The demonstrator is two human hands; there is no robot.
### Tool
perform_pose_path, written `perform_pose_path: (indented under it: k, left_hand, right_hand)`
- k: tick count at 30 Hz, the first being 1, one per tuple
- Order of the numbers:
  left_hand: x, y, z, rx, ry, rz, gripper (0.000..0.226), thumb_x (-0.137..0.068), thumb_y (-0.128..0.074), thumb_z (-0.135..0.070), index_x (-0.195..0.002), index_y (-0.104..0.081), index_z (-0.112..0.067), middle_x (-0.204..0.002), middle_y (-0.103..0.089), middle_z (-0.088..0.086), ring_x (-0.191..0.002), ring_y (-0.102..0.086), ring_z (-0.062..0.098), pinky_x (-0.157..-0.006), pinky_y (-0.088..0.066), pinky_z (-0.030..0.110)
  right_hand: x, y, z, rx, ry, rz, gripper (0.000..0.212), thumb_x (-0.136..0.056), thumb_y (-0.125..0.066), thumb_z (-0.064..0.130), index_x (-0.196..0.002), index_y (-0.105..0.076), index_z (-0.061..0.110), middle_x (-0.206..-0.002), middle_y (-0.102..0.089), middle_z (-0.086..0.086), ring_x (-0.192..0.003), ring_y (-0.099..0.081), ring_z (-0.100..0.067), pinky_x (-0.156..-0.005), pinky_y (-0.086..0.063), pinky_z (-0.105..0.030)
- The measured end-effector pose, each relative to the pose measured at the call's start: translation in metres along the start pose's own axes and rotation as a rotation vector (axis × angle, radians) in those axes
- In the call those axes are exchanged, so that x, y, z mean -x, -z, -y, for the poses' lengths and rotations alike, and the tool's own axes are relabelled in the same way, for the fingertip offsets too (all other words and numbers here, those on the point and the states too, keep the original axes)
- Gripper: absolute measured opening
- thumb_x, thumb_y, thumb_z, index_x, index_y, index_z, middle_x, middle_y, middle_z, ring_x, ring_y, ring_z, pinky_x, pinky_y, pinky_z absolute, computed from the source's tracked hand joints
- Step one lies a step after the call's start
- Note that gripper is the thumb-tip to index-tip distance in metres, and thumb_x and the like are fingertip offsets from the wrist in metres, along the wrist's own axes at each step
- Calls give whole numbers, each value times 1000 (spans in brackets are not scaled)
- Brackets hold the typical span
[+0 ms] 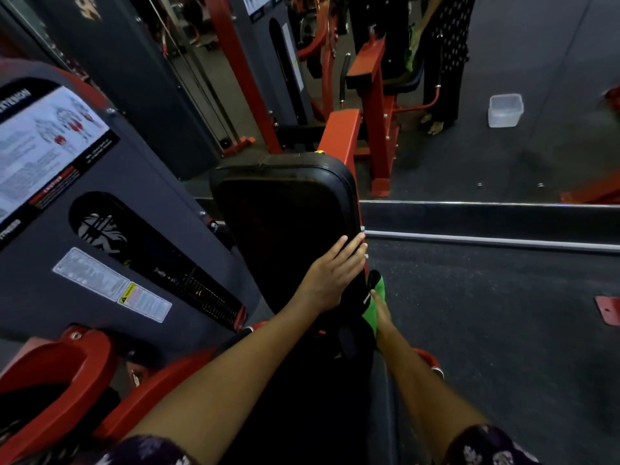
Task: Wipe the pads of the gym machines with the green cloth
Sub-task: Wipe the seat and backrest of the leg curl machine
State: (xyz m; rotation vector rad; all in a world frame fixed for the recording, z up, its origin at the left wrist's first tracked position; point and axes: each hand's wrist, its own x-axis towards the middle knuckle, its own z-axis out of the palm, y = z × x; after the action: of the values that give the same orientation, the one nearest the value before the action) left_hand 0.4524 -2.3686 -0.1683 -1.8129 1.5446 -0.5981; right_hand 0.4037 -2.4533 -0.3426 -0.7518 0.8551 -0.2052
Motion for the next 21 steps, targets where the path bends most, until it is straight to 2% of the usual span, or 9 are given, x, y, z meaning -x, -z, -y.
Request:
perform_pose_path:
  k: [3,5,8,10,13,16,17,19,21]
  left_hand:
    - [1,9,6,53,16,5,65,-69,-42,-33,-130,-57,-18,-144,-46,4,-138,-35,24,-115,-8,43]
    - [0,14,13,100,65,17,67,-64,-53,-34,-128,-58,-16,-144,-46,7,-137,-38,22,-114,-11,43]
    - [-1,18,27,120,149,-46,76,-58,-62,-32,-131,-55,-12,-147,-41,8,-138,-36,19,-114,-12,45]
    - [1,23,37,137,205,-81,79,-62,-63,-31,-137,-48,-12,-151,-34,9,-141,-30,18,-114,-9,49]
    - [4,28,50,151,303,-110,85,-65,-62,-31,-145,-36,-17,-156,-23,8,-144,-20,18,-113,-7,54]
    - [6,34,59,226,410,-102,97,-63,-68,-33,-148,-24,-20,-157,-16,6,-144,-15,18,-111,-11,58]
    - [6,35,62,270,453,-100,101,-63,-69,-34,-149,-19,-20,-157,-12,6,-145,-12,20,-111,-12,58]
    - [8,37,70,425,571,-109,106,-65,-68,-29,-151,-7,-24,-158,0,6,-146,-6,25,-112,-12,57]
    - [11,38,80,543,616,-73,102,-71,-60,-20,-149,6,-29,-155,16,-1,-147,5,22,-114,-6,55]
  right_hand:
    - [11,-12,16,85,-68,-133,44,-99,-45,28,-137,-46,5,-136,-49,-17,-120,-51,-31,-102,-40,-38]
    - [23,-22,32,139,9,-178,42,-99,-45,29,-133,-50,4,-132,-52,-16,-120,-51,-32,-104,-39,-41]
    - [36,-38,51,216,112,-192,44,-98,-44,37,-131,-53,10,-129,-55,-20,-117,-53,-34,-103,-40,-46]
    - [46,-48,66,229,167,-179,48,-97,-43,41,-135,-51,12,-132,-53,-18,-120,-51,-33,-105,-39,-46]
    - [67,-66,97,242,295,-163,46,-99,-41,38,-138,-47,14,-137,-49,-14,-125,-47,-30,-107,-36,-44]
    - [88,-81,125,202,459,-120,42,-100,-42,29,-138,-45,10,-137,-49,-11,-127,-45,-25,-105,-35,-32]
    - [93,-85,133,196,496,-100,42,-100,-42,27,-138,-45,10,-137,-49,-10,-127,-45,-24,-105,-34,-30]
    - [104,-91,145,199,523,-78,43,-100,-43,31,-139,-44,14,-142,-46,-8,-128,-45,-24,-108,-34,-35]
    - [114,-96,154,223,531,-74,45,-99,-44,34,-141,-42,18,-143,-45,-6,-130,-43,-24,-108,-33,-34]
